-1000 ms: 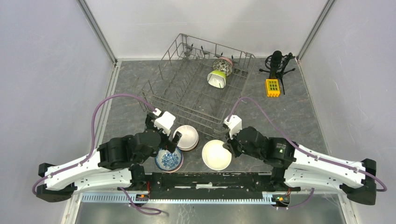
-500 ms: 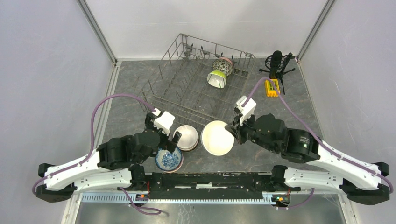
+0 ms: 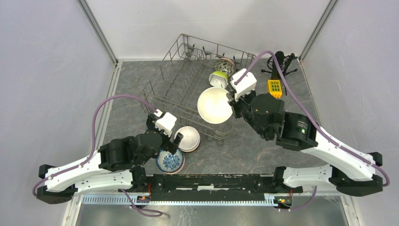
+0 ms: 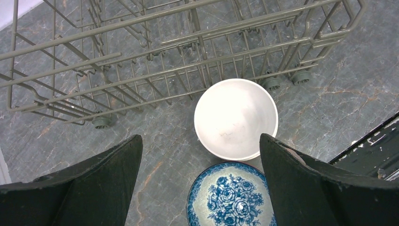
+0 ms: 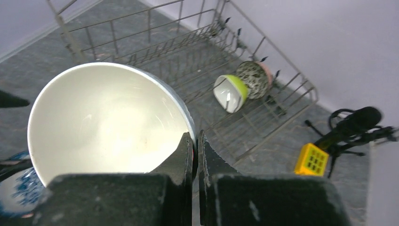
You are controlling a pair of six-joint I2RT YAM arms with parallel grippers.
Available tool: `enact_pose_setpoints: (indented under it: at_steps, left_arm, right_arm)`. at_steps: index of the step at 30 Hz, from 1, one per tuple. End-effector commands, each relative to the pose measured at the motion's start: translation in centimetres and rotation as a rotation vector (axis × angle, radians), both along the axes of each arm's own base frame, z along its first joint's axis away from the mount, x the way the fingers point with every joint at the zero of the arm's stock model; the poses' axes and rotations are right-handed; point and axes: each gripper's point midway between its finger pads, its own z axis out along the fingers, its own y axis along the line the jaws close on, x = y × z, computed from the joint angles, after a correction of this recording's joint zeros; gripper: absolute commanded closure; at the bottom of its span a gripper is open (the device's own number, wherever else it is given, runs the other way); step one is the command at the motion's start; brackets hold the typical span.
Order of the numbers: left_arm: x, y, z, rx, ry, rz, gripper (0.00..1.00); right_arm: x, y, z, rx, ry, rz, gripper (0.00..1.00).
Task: Load the bowls into the dish rack
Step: Pick up the bowl from the center of the board, then place the bowl in the dish rack.
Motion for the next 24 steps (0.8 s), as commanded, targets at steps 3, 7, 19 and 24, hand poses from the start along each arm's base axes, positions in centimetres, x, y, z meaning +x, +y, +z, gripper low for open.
enact_pose_setpoints:
  at_steps: [3, 7, 19, 24]
  left_arm:
    - [0.3, -0.1, 1.7, -0.073, -0.011, 0.039, 0.00]
    - [0.3, 0.0, 1.8, -0.079, -0.012, 0.036, 0.00]
    - [0.2, 0.2, 2.0, -0.090, -0.014, 0.031, 0.00]
    - [0.1, 0.2, 2.1, -0.100, -0.015, 0.030, 0.00]
  right_arm:
    - [3.1, -1.2, 7.0, 0.030, -0.181, -0.181, 1.00]
    - [4.6, -0.8, 8.0, -0.001, -0.220, -0.228, 1.00]
    - [9.6, 0.1, 7.2, -0.145, -0.271, -0.368, 1.00]
    - [11.8, 0.1, 6.0, -0.231, -0.285, -0.410, 1.00]
